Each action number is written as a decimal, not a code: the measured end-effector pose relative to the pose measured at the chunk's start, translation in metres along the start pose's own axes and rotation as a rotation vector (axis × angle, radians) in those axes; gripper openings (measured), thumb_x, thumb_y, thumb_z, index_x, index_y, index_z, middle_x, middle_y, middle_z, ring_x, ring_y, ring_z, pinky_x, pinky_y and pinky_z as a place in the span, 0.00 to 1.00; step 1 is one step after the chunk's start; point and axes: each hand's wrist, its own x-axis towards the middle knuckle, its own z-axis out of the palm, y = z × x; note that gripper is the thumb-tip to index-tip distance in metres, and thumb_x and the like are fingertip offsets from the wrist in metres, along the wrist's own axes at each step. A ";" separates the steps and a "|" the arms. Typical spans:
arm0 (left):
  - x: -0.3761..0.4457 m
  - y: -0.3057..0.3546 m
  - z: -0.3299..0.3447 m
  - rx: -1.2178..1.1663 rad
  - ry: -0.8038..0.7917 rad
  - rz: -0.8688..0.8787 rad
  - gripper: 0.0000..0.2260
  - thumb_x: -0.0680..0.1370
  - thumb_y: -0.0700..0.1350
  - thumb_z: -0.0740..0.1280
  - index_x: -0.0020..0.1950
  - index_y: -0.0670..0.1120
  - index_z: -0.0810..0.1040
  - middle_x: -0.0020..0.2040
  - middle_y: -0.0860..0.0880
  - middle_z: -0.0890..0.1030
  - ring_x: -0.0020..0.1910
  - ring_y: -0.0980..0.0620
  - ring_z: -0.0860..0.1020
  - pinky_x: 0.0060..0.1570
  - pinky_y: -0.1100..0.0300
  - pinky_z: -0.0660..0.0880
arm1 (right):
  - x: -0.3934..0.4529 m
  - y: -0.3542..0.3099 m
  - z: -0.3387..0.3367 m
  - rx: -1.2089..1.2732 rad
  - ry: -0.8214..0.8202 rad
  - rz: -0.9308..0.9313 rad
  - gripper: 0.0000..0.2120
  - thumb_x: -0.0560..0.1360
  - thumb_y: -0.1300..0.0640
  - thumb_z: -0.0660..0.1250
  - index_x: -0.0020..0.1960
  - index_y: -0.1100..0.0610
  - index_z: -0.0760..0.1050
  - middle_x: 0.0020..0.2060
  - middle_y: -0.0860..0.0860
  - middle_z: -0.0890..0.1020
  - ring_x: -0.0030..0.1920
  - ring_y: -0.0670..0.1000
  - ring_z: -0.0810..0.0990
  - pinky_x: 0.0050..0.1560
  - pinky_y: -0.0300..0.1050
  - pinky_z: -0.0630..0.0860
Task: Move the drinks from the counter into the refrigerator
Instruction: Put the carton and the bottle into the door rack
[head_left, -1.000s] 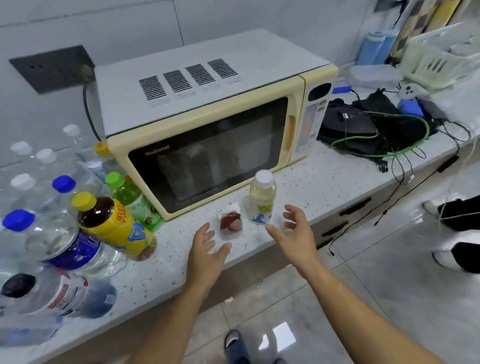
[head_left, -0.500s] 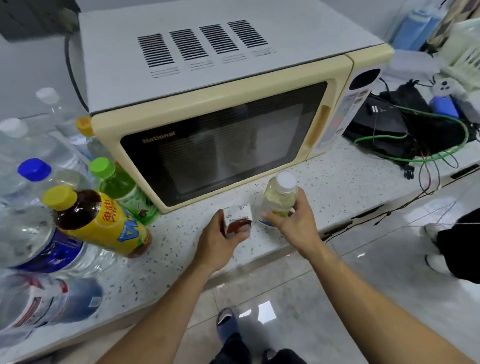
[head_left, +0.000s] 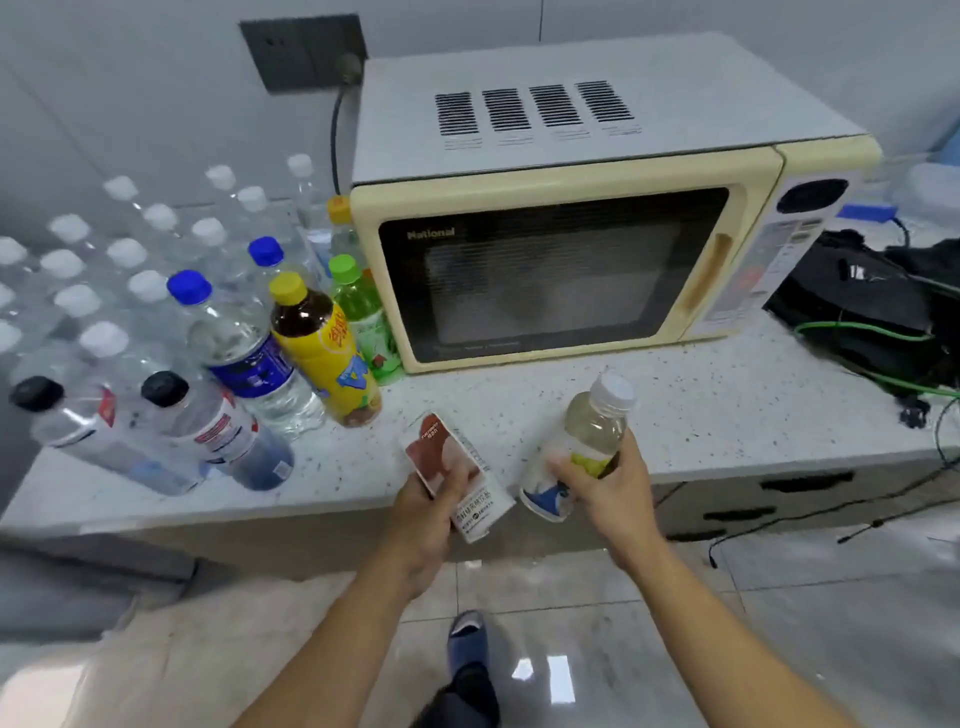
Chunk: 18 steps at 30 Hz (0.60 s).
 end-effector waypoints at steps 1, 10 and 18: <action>-0.013 -0.006 -0.006 -0.040 0.015 -0.014 0.22 0.69 0.58 0.71 0.58 0.48 0.80 0.52 0.46 0.86 0.50 0.48 0.85 0.45 0.49 0.81 | -0.010 0.003 0.004 0.053 -0.026 0.029 0.24 0.69 0.63 0.78 0.60 0.52 0.74 0.50 0.50 0.85 0.48 0.47 0.85 0.43 0.40 0.82; -0.127 -0.057 -0.086 -0.383 0.204 -0.028 0.21 0.75 0.56 0.67 0.64 0.46 0.78 0.55 0.45 0.85 0.49 0.49 0.85 0.42 0.55 0.81 | -0.100 0.038 0.062 0.108 -0.345 0.222 0.19 0.69 0.64 0.77 0.58 0.56 0.77 0.48 0.57 0.86 0.49 0.57 0.85 0.47 0.51 0.83; -0.219 -0.074 -0.178 -0.581 0.275 0.020 0.30 0.69 0.60 0.72 0.64 0.43 0.74 0.48 0.38 0.83 0.45 0.42 0.84 0.40 0.48 0.81 | -0.176 0.035 0.154 0.014 -0.594 0.214 0.20 0.68 0.61 0.79 0.57 0.52 0.77 0.48 0.51 0.86 0.47 0.51 0.86 0.44 0.46 0.83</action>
